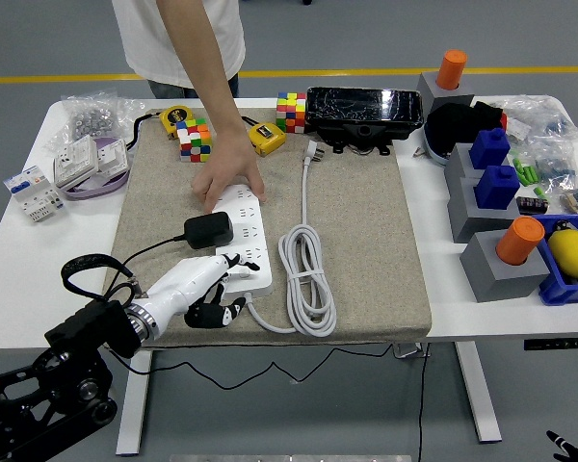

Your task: Put the plug near the board,insert it into the board,press the button,pull the plug out

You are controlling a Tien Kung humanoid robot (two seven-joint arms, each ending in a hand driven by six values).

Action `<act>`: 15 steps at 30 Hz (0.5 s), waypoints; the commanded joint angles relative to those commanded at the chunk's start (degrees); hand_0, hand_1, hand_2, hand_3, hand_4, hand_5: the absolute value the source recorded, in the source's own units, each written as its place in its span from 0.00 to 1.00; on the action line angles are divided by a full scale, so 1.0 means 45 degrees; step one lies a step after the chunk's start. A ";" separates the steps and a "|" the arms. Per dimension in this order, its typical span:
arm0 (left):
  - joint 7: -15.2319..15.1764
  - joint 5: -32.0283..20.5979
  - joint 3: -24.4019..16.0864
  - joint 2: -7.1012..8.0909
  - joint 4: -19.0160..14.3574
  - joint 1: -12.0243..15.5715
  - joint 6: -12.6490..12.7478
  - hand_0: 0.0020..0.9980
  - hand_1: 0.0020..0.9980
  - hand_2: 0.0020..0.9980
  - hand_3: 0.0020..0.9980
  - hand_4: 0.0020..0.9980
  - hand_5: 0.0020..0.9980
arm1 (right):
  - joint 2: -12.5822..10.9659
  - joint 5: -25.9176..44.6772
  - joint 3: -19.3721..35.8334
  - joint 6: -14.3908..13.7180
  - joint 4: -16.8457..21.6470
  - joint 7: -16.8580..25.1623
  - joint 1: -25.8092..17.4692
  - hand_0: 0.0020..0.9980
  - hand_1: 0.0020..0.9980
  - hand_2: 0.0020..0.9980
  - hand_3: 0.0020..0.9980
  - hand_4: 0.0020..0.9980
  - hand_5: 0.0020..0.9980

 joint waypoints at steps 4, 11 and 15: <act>0.0269 -0.0036 0.0014 -0.0048 0.0163 -0.0022 -0.0209 0.08 0.01 0.13 0.82 0.55 0.06 | 0.0003 -0.0002 -0.0005 0.0003 -0.0009 -0.0003 -0.0023 0.58 0.67 0.69 0.62 0.99 0.52; 0.0467 -0.0064 0.0026 -0.0127 0.0419 -0.0045 -0.0314 0.08 0.01 0.13 0.82 0.55 0.06 | 0.0039 -0.0017 0.0019 0.0004 0.0003 0.0004 -0.0066 0.58 0.67 0.69 0.62 0.99 0.52; 0.0504 -0.0033 -0.0010 -0.0166 0.0526 -0.0057 -0.0316 0.08 0.01 0.13 0.81 0.55 0.06 | 0.0049 -0.0027 0.0036 0.0004 0.0004 0.0006 -0.0080 0.58 0.67 0.69 0.62 0.99 0.52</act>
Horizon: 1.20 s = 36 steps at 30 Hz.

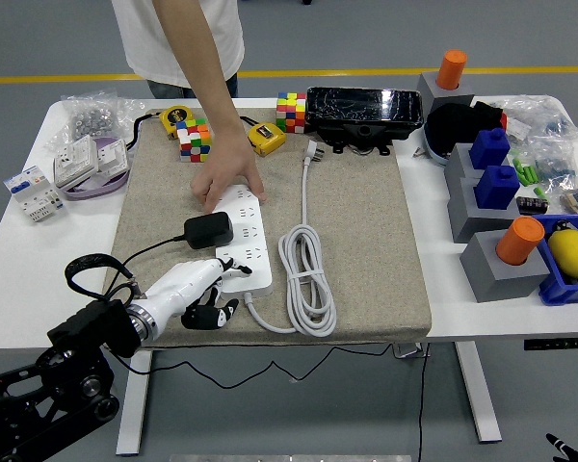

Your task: Put the plug near the board,insert it into the board,press the button,pull the plug out

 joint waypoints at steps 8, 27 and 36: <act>0.0303 0.0021 -0.0028 -0.0019 0.0116 0.0016 -0.0184 0.07 0.01 0.13 0.80 0.56 0.06 | 0.0022 -0.0010 0.0097 -0.0002 -0.0001 -0.0004 -0.0010 0.58 0.67 0.69 0.62 0.99 0.52; -0.1531 -0.1355 -0.0544 0.0005 -0.0175 0.0177 0.0749 0.11 0.02 0.14 0.69 0.66 0.15 | 0.0043 -0.0009 0.0093 -0.0004 -0.0005 0.0003 -0.0014 0.58 0.67 0.69 0.62 0.99 0.52; -0.4228 -0.3078 -0.0649 -0.0160 0.0141 0.0116 0.2511 0.21 0.14 0.26 0.60 0.74 0.28 | 0.0046 0.0003 0.0071 -0.0008 -0.0003 0.0004 -0.0005 0.58 0.67 0.69 0.62 0.99 0.52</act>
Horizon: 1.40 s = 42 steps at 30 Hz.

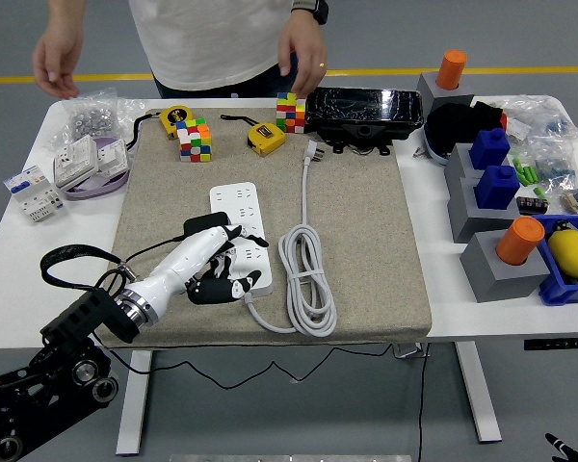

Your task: Put the plug near the board,insert it into the board,press the button,pull the plug out

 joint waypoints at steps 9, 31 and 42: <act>-0.1150 -0.1275 -0.0338 -0.0239 0.0462 -0.0113 0.0843 0.28 0.29 0.44 0.59 0.76 0.33 | -0.0010 0.0011 -0.0047 -0.0004 -0.0007 -0.0007 0.0001 0.58 0.67 0.69 0.62 0.99 0.52; 0.4158 0.1570 -0.0919 0.0042 -0.0703 0.0091 -0.3078 0.09 0.03 0.14 0.72 0.65 0.12 | -0.0016 0.0036 -0.0085 0.0008 -0.0005 -0.0031 0.0009 0.58 0.67 0.69 0.62 0.99 0.52; 0.5092 0.1471 -0.0722 0.0187 -0.0823 0.0064 -0.3967 0.08 0.04 0.13 0.80 0.63 0.09 | -0.0081 0.0068 -0.0136 -0.0001 0.0012 -0.0036 0.0083 0.58 0.67 0.69 0.62 0.99 0.52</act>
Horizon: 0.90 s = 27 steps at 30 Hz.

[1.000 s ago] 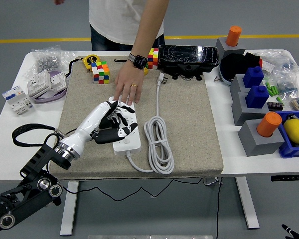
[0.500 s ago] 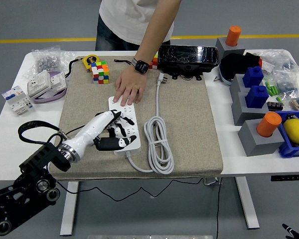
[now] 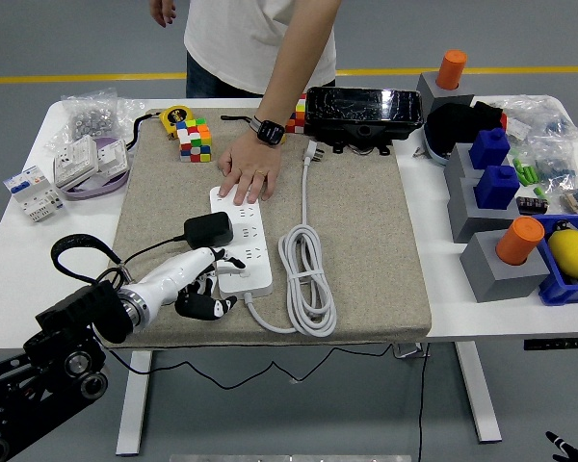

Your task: Put the plug near the board,insert it into the board,press the button,pull the plug out

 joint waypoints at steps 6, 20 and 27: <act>-0.0058 -0.0045 0.0174 -0.0048 0.0092 -0.0085 0.0032 0.08 0.04 0.13 0.80 0.64 0.09 | -0.0014 0.0023 -0.0094 0.0011 -0.0002 -0.0003 0.0011 0.58 0.67 0.69 0.62 0.99 0.52; 0.0355 -0.0198 0.0405 -0.0059 0.0535 -0.0213 -0.0276 0.08 0.04 0.13 0.77 0.64 0.09 | -0.0068 0.0033 -0.0151 0.0011 0.0008 -0.0012 0.0028 0.58 0.67 0.69 0.62 0.99 0.52; 0.0439 -0.0327 0.0450 -0.0075 0.0504 -0.0152 -0.0363 0.08 0.04 0.13 0.72 0.64 0.09 | -0.0044 0.0008 -0.0120 0.0009 0.0032 -0.0005 -0.0024 0.58 0.67 0.69 0.62 0.99 0.52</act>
